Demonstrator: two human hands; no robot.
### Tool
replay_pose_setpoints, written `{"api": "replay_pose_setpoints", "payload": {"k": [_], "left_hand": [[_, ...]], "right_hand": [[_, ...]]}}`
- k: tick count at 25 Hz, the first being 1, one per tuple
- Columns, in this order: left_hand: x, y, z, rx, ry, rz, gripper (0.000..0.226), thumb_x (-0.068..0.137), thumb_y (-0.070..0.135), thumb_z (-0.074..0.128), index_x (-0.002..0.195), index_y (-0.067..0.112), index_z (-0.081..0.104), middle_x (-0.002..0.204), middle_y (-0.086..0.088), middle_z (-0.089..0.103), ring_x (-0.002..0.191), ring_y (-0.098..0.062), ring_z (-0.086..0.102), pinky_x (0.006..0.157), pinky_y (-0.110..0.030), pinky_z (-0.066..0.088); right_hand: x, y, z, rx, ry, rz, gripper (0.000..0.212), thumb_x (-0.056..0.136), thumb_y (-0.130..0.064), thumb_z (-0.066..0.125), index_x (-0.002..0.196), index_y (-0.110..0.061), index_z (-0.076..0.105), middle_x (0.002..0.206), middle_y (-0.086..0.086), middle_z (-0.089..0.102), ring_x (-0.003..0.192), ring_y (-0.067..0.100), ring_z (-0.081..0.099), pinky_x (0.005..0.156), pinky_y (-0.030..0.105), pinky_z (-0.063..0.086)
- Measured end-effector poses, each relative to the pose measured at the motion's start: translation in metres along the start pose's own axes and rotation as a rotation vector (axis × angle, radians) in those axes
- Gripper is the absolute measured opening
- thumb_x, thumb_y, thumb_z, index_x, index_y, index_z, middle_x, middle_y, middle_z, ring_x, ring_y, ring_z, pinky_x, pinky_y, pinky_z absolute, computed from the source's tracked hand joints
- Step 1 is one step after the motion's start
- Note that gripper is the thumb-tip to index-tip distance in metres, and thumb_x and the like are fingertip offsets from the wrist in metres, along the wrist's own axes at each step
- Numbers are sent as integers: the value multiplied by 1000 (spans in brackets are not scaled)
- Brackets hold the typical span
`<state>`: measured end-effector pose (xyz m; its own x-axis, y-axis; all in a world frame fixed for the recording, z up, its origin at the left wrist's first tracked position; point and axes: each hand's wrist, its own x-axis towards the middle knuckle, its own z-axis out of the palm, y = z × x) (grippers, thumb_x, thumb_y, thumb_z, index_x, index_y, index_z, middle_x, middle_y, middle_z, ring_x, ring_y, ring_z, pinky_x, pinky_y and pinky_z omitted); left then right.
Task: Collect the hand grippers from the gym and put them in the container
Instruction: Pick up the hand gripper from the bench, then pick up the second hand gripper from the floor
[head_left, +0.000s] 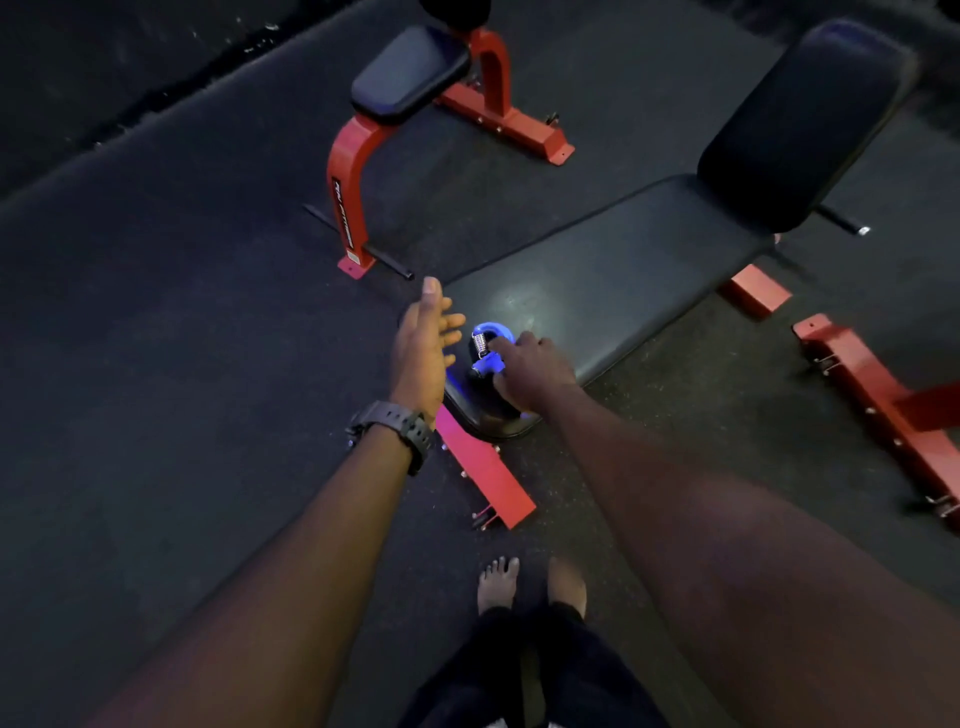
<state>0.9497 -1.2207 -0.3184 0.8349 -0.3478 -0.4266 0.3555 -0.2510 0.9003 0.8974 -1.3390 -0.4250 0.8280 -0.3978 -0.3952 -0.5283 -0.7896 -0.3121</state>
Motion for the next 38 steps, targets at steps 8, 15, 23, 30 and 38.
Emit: {"api": "replay_pose_setpoints", "payload": {"k": [8, 15, 23, 30, 38], "left_hand": [[-30, 87, 64, 42, -57, 311, 63, 70, 82, 33, 92, 30, 61, 107, 0, 70, 100, -16, 66, 92, -38, 47], [-139, 214, 201, -101, -582, 610, 52, 79, 71, 36, 89, 26, 60, 96, 1, 67, 83, -11, 60, 81, -34, 45], [-400, 174, 299, -72, -1293, 654, 71, 76, 78, 37, 104, 19, 64, 96, -1, 68, 84, -16, 60, 80, -37, 46], [-669, 61, 273, -7, -1773, 633, 65, 77, 81, 34, 99, 27, 63, 105, -2, 70, 101, -22, 65, 99, -50, 48], [-857, -44, 247, 26, -2011, 541, 57, 84, 73, 33, 98, 26, 63, 105, 0, 69, 100, -16, 64, 97, -45, 48]], "right_hand": [[-50, 28, -135, 1161, 349, 145, 23, 89, -40, 47, 102, -24, 56, 94, 8, 65, 83, 26, 60, 60, 31, 49], [-215, 119, -303, 1232, 1024, 104, 34, 71, -69, 59, 87, -39, 60, 99, 4, 70, 92, 27, 67, 93, 50, 52], [-555, 163, -258, 1046, 1683, 452, 24, 92, -52, 56, 90, -29, 63, 86, 2, 65, 81, 22, 63, 79, 39, 51], [-845, 116, -122, 826, 2088, 909, 37, 70, -66, 57, 89, -35, 63, 79, -2, 65, 72, 21, 63, 74, 43, 50], [-1017, 89, -4, 802, 2217, 1160, 38, 69, -69, 55, 90, -37, 60, 92, 0, 70, 86, 26, 67, 95, 57, 53]]}}
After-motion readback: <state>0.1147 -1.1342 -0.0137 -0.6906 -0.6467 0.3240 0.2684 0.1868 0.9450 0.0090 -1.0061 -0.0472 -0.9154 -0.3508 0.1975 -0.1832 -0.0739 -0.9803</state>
